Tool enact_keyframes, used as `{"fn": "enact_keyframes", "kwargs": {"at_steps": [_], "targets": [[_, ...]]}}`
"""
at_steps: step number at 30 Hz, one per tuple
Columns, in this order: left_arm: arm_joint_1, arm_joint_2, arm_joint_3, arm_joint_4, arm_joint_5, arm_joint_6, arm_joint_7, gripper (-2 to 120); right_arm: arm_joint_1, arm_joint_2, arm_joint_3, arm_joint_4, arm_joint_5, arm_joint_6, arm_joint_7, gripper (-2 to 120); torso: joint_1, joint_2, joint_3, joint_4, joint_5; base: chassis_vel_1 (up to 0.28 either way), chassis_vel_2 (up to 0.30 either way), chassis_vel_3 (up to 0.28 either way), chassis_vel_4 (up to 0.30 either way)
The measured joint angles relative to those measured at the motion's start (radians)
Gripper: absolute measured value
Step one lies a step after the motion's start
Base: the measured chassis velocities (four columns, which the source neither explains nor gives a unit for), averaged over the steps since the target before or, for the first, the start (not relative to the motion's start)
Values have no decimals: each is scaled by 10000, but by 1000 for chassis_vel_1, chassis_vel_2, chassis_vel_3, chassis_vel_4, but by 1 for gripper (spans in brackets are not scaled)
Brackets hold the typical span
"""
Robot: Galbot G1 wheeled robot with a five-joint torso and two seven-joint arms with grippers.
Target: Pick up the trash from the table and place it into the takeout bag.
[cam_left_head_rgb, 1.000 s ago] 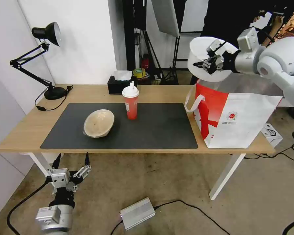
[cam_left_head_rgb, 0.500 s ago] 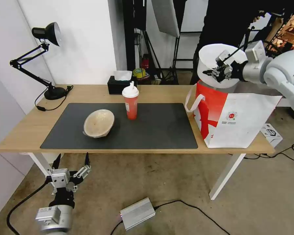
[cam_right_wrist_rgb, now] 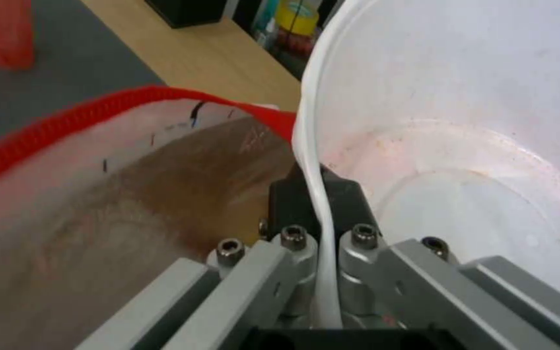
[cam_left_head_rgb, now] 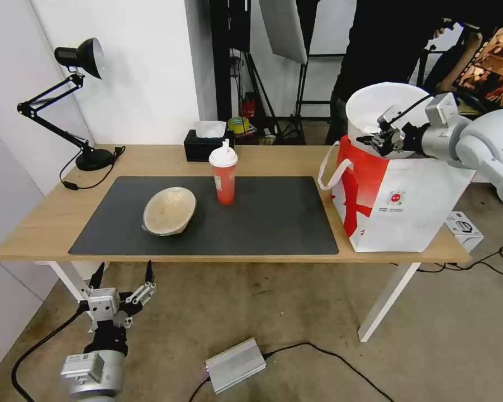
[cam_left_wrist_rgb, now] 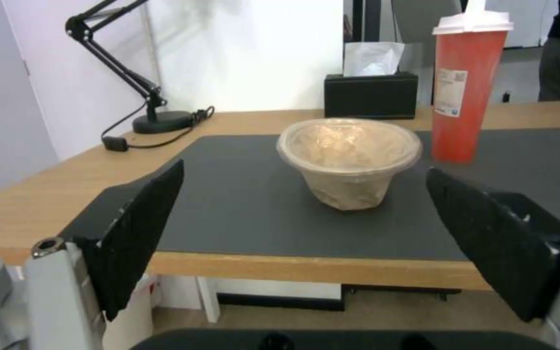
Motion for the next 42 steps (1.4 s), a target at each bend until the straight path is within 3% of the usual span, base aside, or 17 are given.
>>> {"fn": "enact_keyframes", "kwargs": {"at_steps": [22,42], "targets": [[17,-25,84,-48,40,2,4,100,-154,-796,461,580,292,-14,-116,0,0,0,0,-1,-1,0,0,0,0],[79,-60,143,-102,76,-15,7,100,-751,-1028,1093,740,322,-22,-120,0,0,0,0,0,0,0,0,0,0]]}}
